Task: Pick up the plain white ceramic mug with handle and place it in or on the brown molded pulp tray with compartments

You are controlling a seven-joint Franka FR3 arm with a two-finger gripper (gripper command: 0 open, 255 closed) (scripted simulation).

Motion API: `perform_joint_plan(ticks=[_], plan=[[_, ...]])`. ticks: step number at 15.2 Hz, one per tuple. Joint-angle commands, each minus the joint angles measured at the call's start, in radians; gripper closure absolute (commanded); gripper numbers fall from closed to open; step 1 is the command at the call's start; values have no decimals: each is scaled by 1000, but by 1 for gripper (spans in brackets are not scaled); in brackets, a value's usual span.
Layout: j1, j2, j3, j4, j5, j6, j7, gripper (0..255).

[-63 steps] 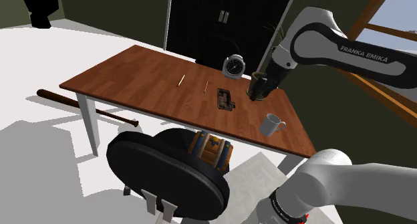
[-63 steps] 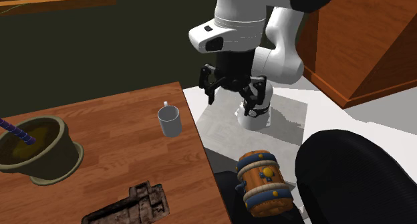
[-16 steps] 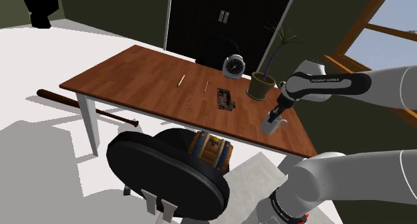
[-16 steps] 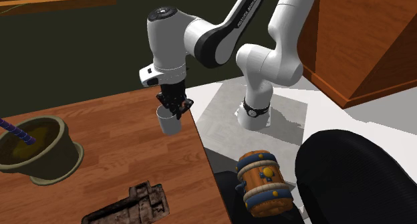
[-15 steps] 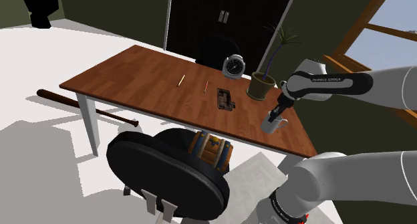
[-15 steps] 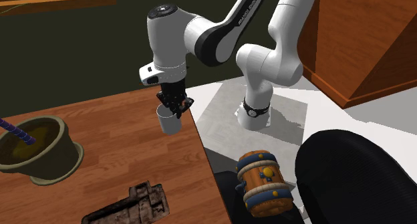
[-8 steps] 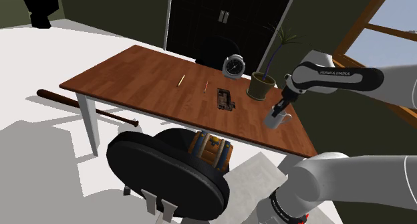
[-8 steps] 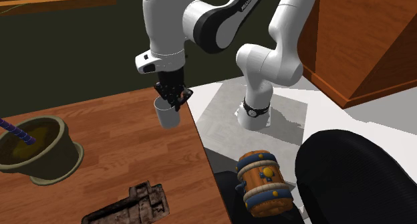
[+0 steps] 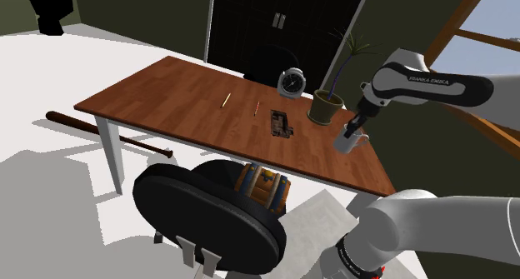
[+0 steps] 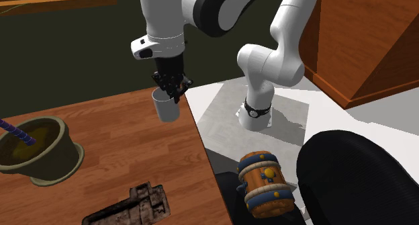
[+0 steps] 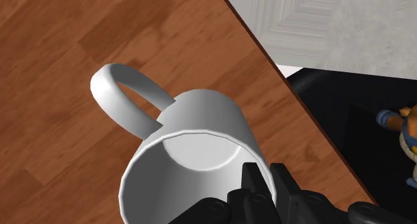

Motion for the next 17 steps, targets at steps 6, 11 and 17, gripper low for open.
perform_joint_plan(ticks=[6,11,17], plan=[[35,59,24,97,36,-41,22,255],[103,226,49,240,101,-21,65,255],[163,432,70,447,176,-31,98,255]])
